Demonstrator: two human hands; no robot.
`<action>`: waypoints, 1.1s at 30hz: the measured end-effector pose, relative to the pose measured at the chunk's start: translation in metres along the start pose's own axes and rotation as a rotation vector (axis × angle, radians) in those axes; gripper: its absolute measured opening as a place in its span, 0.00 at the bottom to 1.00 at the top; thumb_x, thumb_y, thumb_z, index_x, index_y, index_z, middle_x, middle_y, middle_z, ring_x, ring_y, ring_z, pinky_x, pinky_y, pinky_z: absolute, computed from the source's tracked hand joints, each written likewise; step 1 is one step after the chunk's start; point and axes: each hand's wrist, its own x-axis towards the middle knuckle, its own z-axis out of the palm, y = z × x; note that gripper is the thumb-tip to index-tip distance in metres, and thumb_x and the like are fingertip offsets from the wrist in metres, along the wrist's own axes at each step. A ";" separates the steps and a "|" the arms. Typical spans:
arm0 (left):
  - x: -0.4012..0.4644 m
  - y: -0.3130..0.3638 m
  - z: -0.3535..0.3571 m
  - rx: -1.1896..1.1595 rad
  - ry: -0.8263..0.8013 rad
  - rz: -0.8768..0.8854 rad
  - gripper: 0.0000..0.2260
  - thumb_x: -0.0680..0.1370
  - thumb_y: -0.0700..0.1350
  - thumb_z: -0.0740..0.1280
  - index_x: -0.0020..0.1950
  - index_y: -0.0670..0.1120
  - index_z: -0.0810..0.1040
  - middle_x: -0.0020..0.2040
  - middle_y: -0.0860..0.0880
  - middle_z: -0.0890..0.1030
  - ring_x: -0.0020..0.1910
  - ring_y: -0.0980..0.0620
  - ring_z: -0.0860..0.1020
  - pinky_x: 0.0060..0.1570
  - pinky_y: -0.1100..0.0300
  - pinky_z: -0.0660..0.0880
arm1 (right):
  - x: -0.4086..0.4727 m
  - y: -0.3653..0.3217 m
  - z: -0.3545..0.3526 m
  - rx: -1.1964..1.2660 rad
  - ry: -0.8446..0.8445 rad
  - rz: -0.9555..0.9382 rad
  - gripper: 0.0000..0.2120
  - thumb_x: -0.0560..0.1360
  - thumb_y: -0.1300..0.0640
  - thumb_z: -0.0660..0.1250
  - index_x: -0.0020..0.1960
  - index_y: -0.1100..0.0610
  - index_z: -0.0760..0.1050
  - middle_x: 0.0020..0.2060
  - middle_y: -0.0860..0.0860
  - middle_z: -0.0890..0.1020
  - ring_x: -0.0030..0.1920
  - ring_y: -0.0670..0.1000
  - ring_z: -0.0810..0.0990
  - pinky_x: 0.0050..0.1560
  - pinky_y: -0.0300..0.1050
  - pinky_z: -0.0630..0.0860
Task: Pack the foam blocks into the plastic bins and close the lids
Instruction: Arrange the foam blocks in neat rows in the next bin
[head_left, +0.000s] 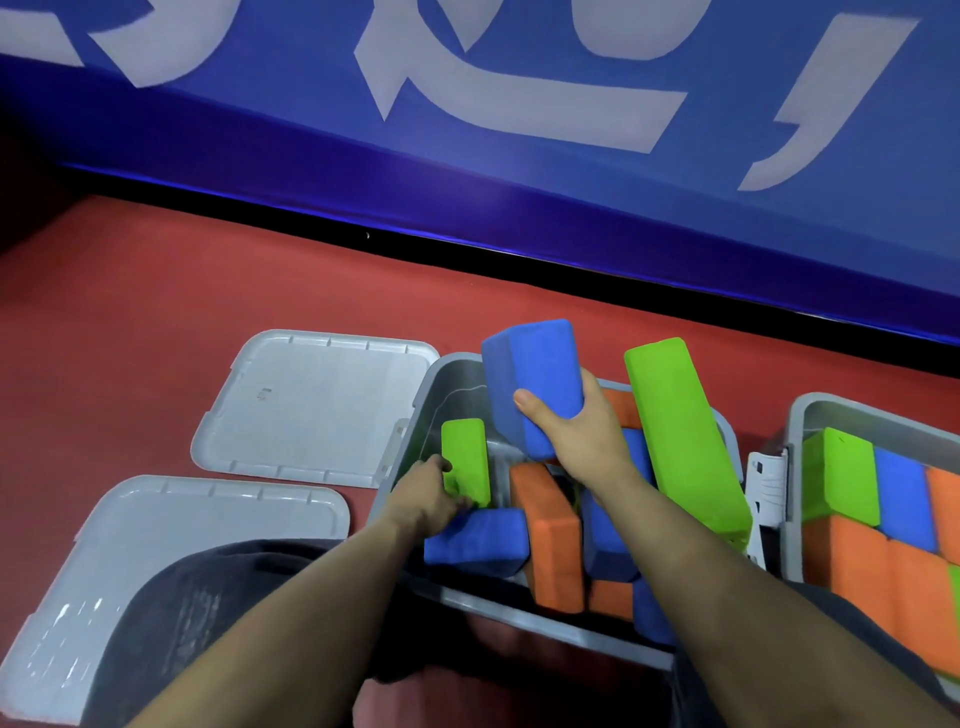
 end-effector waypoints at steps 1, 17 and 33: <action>0.001 -0.001 0.003 0.024 -0.012 0.006 0.34 0.71 0.55 0.78 0.72 0.47 0.70 0.67 0.43 0.74 0.65 0.43 0.75 0.66 0.54 0.71 | 0.002 0.001 0.000 -0.006 -0.006 -0.001 0.28 0.71 0.43 0.78 0.66 0.50 0.74 0.57 0.45 0.81 0.56 0.47 0.80 0.51 0.37 0.73; 0.010 0.002 0.058 0.635 -0.158 0.209 0.46 0.64 0.64 0.79 0.77 0.59 0.62 0.81 0.48 0.35 0.80 0.41 0.39 0.73 0.29 0.56 | 0.015 0.023 0.011 0.116 -0.071 0.040 0.26 0.71 0.47 0.78 0.66 0.50 0.75 0.56 0.43 0.83 0.54 0.41 0.82 0.50 0.34 0.78; -0.003 0.016 0.013 0.435 -0.158 0.187 0.39 0.62 0.59 0.81 0.69 0.54 0.71 0.69 0.53 0.71 0.69 0.46 0.72 0.65 0.39 0.69 | 0.019 0.024 -0.023 0.010 -0.002 0.064 0.25 0.72 0.42 0.77 0.63 0.53 0.77 0.54 0.46 0.84 0.54 0.48 0.83 0.57 0.47 0.79</action>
